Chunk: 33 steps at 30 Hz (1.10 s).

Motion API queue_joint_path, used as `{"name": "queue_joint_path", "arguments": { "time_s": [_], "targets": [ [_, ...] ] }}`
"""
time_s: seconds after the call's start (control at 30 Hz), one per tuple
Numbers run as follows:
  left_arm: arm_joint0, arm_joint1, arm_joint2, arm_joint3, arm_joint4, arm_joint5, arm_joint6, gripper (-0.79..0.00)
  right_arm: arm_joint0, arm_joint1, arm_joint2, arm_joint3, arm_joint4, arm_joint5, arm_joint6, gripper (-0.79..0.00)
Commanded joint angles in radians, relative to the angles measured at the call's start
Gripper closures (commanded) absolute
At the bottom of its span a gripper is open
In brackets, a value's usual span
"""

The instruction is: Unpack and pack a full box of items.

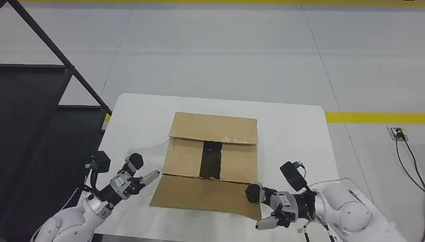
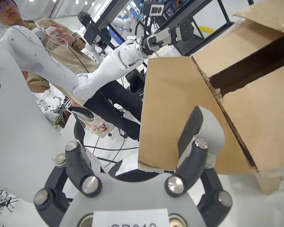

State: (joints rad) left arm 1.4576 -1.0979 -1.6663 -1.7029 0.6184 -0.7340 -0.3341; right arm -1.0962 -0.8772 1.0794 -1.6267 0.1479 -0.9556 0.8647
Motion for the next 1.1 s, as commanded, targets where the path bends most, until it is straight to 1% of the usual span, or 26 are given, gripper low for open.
{"name": "queue_joint_path", "arguments": {
  "time_s": [0.0,0.1,0.17,0.2,0.3,0.37,0.5,0.73,0.8,0.9,0.97,1.07],
  "targets": [
    [0.002,0.004,0.006,0.006,0.042,-0.033,-0.025,-0.785,0.015,0.011,-0.022,0.013,0.012,0.002,0.002,-0.785],
    [0.003,0.007,0.019,0.017,0.094,-0.06,-0.034,-0.785,0.039,0.02,-0.037,0.035,0.078,0.005,0.004,-0.785],
    [0.002,0.009,0.024,0.026,0.12,-0.07,-0.036,-0.785,0.052,0.02,-0.036,0.053,0.167,0.011,-0.006,-0.785],
    [0.003,0.01,0.028,0.031,0.131,-0.07,-0.038,-0.785,0.06,0.019,-0.034,0.058,0.202,0.02,-0.009,-0.785],
    [-0.001,0.012,0.039,0.04,0.175,-0.061,-0.037,-0.785,0.077,0.011,-0.027,0.073,0.345,0.04,-0.072,-0.785],
    [-0.002,0.012,0.048,0.046,0.201,-0.049,-0.022,-0.785,0.089,0.008,-0.022,0.08,0.397,0.045,-0.085,-0.785],
    [-0.004,0.011,0.068,0.059,0.226,-0.034,0.002,-0.785,0.089,0.008,-0.022,0.08,0.397,0.045,-0.085,-0.785],
    [-0.004,0.012,0.068,0.06,0.226,-0.034,0.002,-0.785,0.089,0.008,-0.022,0.08,0.397,0.045,-0.085,-0.785],
    [-0.004,0.012,0.068,0.06,0.226,-0.034,0.002,-0.785,0.08,0.006,-0.018,0.061,0.385,0.063,-0.105,-0.785],
    [-0.004,0.011,0.069,0.06,0.225,-0.029,0.005,-0.785,0.081,-0.002,-0.037,0.06,0.423,0.136,-0.125,-0.785],
    [-0.001,0.011,0.075,0.053,0.226,-0.02,0.012,-0.785,0.104,-0.012,-0.056,0.079,0.454,0.191,-0.141,-0.785],
    [0.0,0.013,0.075,0.049,0.24,-0.019,0.018,-0.785,0.147,-0.029,-0.089,0.121,0.524,0.262,-0.125,-0.785]
  ]
}}
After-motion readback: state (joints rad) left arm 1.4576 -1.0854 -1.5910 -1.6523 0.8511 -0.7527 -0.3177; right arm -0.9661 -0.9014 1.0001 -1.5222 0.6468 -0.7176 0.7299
